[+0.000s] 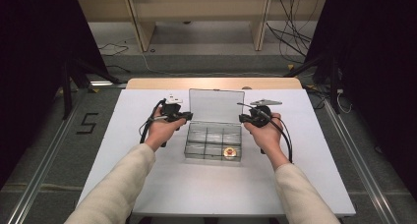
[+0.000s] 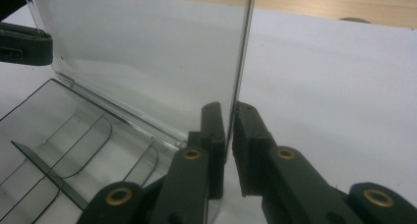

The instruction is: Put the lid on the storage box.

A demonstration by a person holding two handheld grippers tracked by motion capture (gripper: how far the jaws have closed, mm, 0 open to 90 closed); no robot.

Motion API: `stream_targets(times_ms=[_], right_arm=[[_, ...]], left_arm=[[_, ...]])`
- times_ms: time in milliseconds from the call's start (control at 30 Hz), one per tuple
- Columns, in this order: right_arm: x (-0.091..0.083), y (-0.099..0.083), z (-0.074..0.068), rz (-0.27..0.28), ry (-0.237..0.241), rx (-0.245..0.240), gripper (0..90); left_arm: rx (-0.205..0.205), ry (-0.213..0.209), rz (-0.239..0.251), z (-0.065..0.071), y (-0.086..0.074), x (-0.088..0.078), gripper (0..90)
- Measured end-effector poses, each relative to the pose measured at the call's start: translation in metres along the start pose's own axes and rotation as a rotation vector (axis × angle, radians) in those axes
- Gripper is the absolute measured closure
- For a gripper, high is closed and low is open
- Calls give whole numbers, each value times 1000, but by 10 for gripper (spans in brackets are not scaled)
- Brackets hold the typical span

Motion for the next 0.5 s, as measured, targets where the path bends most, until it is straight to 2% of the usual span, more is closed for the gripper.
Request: stream_targets(times_ms=[500], right_arm=[[-4, -2, -3, 3, -5, -21, 837]], left_arm=[[46, 11, 12, 2, -3, -3, 837]])
Point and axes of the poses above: each handheld gripper's, and its own axes: x roughly forward along the jaws, y roughly out of its top, z roughly to its right, the point moved 3 cm from there along x, roughly forward along the jaws, and after that the axes turned 4 degrees about -z, right-handed, at the moved point
